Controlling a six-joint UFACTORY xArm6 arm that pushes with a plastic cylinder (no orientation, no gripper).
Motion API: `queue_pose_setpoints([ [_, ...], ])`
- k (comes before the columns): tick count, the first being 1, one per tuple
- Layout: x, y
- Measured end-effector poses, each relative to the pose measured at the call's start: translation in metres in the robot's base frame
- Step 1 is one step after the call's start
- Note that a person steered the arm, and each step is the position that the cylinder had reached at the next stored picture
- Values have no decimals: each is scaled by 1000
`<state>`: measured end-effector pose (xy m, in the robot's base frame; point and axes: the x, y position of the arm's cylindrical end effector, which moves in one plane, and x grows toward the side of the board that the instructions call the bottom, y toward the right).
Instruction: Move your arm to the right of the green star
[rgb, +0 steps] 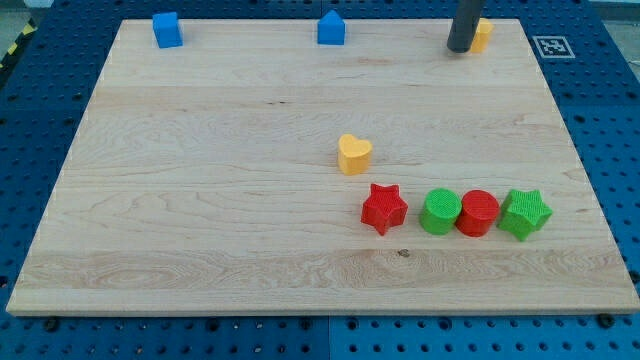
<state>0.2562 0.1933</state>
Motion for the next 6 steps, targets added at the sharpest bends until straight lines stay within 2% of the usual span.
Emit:
queue_pose_setpoints([
  [3,-1,14],
  [4,31,-9],
  [6,181,-17],
])
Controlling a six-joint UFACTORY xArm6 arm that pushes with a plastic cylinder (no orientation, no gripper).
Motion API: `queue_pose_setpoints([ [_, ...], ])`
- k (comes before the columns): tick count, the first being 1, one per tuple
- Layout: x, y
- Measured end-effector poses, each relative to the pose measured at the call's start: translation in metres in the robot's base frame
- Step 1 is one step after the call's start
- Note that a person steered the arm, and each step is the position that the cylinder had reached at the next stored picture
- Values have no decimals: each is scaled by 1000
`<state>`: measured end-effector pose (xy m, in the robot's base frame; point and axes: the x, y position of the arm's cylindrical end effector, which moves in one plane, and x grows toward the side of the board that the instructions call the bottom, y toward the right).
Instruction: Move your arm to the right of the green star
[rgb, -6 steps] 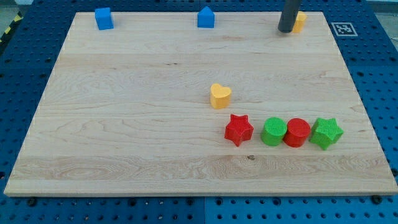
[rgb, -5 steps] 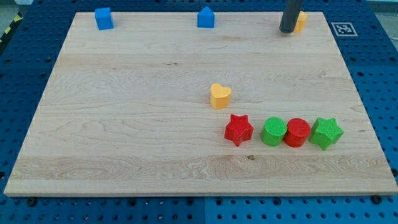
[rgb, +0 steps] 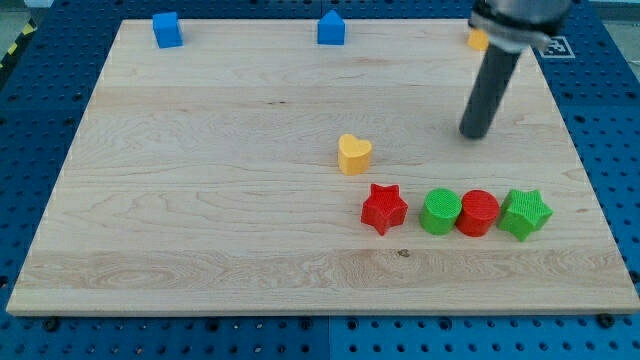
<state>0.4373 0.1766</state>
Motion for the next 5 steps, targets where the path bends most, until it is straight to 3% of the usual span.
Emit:
queue_pose_setpoints([
  [5,-1,-2],
])
